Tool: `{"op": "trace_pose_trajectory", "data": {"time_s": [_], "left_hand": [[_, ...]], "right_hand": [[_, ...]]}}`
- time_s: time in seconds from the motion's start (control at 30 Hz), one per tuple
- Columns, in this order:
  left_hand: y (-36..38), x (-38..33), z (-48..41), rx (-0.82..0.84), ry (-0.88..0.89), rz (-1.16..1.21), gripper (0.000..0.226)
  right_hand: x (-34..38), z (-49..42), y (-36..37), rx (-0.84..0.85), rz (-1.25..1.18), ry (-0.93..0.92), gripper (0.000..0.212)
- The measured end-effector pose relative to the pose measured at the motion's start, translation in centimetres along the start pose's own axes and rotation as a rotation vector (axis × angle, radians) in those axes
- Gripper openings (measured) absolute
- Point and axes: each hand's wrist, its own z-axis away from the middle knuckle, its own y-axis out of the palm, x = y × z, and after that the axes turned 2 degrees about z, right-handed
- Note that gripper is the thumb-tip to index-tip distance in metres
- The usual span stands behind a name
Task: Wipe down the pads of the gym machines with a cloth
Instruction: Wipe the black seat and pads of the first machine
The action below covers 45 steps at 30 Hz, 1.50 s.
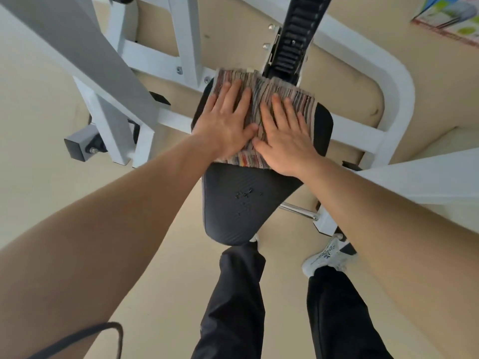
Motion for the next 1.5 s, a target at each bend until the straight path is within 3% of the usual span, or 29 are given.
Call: {"op": "trace_pose_trajectory", "data": {"time_s": [0.2,0.43,0.57,0.77,0.9,1.13,1.37,1.5], "left_hand": [[0.1,2.0,-4.0,-0.122,0.06,-0.096,0.073],[3.7,0.3,7.1,-0.091,0.036,-0.064,0.073],[3.6,-0.6,5.9,-0.11,0.009,-0.056,0.072],[1.7,-2.3,-3.1,-0.161,0.091,-0.117,0.07],[2.3,-2.8,-1.5,-0.127,0.217,-0.123,0.07],[3.5,-0.1,6.1,-0.034,0.236,-0.111,0.069],[1.1,0.1,-2.4,-0.134,0.036,-0.086,0.07],[2.8,-0.3,2.6,-0.134,0.067,-0.056,0.07]], "right_hand": [[-1.8,-4.6,-0.1,-0.14,0.086,0.061,0.074],[1.8,6.5,4.5,-0.134,0.123,-0.013,0.072],[0.1,4.0,3.8,-0.147,0.13,-0.017,0.075],[-3.3,-1.0,2.0,-0.237,0.067,0.213,0.072],[-2.3,1.9,3.3,-0.265,-0.018,0.35,0.074],[1.3,7.9,5.2,-0.105,0.107,0.033,0.073],[-1.5,-2.0,1.3,-0.178,0.099,0.16,0.073],[-0.6,2.1,3.2,-0.163,0.132,0.058,0.071]]}}
